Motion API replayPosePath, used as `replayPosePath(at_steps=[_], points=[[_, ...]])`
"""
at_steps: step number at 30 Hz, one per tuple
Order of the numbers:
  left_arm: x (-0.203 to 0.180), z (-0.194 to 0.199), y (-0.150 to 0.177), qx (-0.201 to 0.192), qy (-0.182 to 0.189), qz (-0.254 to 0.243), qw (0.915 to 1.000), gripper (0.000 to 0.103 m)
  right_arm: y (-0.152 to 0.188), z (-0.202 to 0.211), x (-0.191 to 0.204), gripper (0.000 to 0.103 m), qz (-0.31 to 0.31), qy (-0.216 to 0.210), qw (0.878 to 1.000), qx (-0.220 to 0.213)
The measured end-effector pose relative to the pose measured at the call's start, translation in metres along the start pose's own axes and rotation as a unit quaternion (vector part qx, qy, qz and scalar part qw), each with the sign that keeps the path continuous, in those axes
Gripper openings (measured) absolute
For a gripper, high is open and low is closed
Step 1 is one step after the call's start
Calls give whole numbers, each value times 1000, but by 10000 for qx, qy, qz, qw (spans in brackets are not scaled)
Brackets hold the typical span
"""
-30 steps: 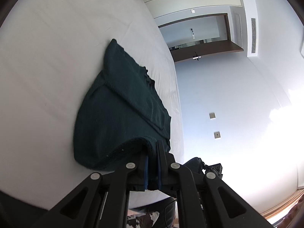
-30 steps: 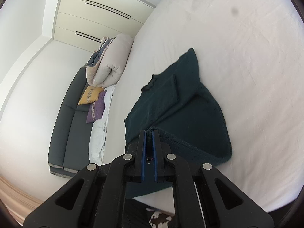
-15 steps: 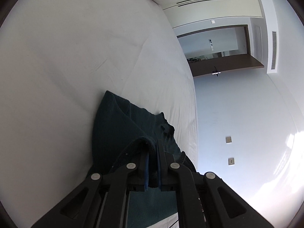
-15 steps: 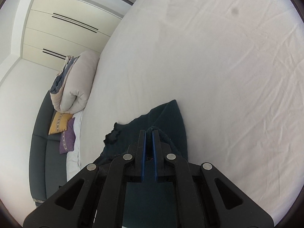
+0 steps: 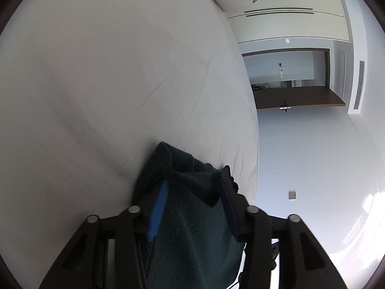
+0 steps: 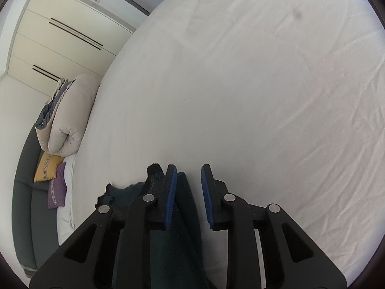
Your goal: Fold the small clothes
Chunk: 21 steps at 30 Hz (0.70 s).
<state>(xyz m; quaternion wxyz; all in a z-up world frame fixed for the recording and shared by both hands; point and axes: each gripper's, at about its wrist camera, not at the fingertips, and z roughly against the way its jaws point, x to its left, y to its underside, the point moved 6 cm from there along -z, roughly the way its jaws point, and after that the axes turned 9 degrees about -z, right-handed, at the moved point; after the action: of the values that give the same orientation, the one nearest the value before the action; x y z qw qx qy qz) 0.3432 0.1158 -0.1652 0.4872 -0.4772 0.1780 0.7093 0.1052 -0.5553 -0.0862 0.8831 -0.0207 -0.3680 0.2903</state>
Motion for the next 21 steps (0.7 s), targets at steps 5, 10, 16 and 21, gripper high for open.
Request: replayPosePath(at_steps=[5, 10, 16, 21], points=[[-17, 38, 0, -575, -299, -347, 9973, 89, 21, 23, 11, 21, 697, 162, 9974, -86], [-28, 44, 39, -429, -919, -1210, 9875, 89, 64, 41, 22, 21, 1581, 501, 9861, -13], [-9, 40, 90, -200, -1600, -1738, 9715, 89, 118, 43, 6, 21, 2245, 1283, 9660, 74], [-5, 40, 102, -192, -1962, -2190, 9556, 60, 138, 57, 0, 20, 2358, 1243, 9638, 73]])
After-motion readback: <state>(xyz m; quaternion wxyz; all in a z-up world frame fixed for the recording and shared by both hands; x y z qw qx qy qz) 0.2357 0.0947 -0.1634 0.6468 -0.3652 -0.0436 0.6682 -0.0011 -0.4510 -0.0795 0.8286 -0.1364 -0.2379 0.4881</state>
